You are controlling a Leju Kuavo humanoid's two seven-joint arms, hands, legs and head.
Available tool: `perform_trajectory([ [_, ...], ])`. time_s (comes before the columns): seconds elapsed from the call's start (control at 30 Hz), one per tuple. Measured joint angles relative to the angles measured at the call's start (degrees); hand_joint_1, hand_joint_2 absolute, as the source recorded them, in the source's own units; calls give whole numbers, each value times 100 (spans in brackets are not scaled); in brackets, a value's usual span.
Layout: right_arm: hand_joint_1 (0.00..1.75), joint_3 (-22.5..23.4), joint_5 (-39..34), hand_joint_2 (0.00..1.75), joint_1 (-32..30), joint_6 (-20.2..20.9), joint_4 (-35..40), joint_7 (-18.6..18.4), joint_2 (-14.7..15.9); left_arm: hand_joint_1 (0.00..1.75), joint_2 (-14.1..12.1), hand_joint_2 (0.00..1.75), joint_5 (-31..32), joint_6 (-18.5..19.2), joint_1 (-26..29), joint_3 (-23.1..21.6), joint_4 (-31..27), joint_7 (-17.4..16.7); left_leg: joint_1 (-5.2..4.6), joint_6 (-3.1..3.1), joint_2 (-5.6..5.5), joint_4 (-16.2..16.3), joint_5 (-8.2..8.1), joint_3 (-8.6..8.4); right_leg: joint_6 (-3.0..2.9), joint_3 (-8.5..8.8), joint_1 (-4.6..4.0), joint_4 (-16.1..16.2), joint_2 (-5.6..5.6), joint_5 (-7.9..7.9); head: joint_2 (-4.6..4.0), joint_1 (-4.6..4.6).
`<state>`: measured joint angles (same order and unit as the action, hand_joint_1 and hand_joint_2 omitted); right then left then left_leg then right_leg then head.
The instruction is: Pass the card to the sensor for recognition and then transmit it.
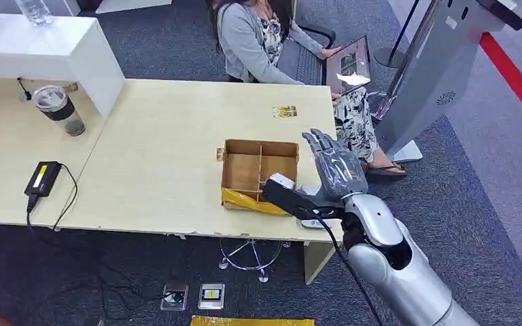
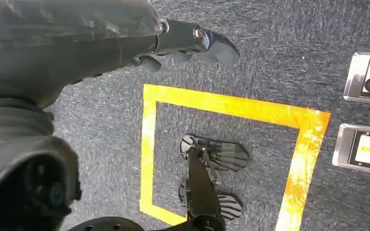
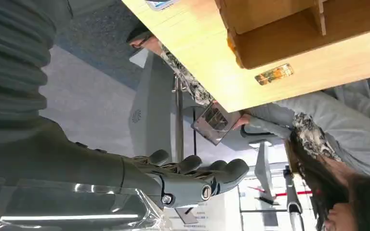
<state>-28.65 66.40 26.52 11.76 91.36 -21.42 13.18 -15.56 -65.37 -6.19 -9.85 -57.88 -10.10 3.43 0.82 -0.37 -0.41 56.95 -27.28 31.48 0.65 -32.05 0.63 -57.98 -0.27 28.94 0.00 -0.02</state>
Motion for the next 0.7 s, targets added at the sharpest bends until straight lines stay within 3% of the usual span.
perform_trajectory([
  [0.33,0,-131,31,175,80,-4,-424,52,-199,0,4,0,2,-4,-1,0,0,0,0,0,1,0,0,-1,0,-1,0,0,4,0,0,0],
  [0.7,0,-258,-24,175,-170,553,-266,-68,-243,0,2,0,13,18,1,0,0,0,1,0,1,0,0,-3,0,-2,-1,0,7,0,0,0],
])
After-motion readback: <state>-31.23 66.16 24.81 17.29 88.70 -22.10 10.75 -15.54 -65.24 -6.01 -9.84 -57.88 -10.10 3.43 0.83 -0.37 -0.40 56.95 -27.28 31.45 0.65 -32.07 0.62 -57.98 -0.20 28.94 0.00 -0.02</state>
